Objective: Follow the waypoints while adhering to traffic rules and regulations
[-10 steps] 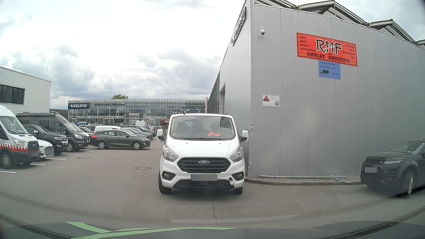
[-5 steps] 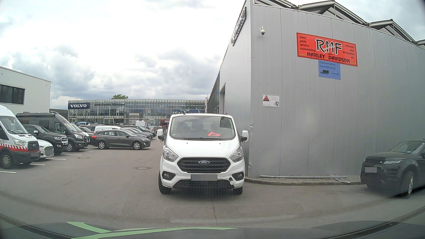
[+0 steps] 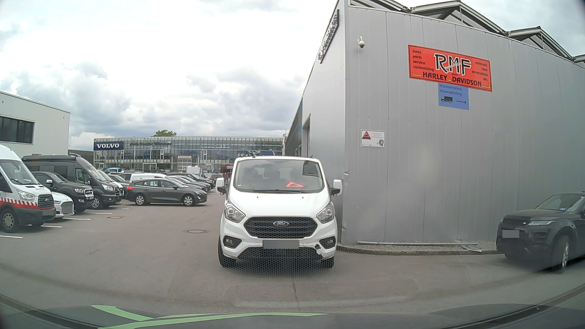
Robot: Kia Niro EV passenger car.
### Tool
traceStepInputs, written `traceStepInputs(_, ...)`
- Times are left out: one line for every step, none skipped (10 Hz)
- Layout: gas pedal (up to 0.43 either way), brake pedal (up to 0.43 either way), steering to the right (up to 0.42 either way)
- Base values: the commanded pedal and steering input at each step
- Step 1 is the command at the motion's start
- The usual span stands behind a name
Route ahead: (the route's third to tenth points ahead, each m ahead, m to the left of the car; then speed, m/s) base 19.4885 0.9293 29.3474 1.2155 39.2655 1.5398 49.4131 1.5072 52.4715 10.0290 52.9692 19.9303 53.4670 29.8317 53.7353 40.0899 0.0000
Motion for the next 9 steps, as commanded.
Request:
traceStepInputs(0.0,0.421,0.005)
traceStepInputs(0.0,0.421,0.006)
traceStepInputs(0.0,0.421,0.006)
traceStepInputs(0.0,0.421,0.006)
traceStepInputs(0.0,0.421,0.006)
traceStepInputs(0.0,0.427,0.006)
traceStepInputs(0.0,0.427,0.006)
traceStepInputs(0.0,0.421,0.006)
traceStepInputs(0.0,0.427,0.005)
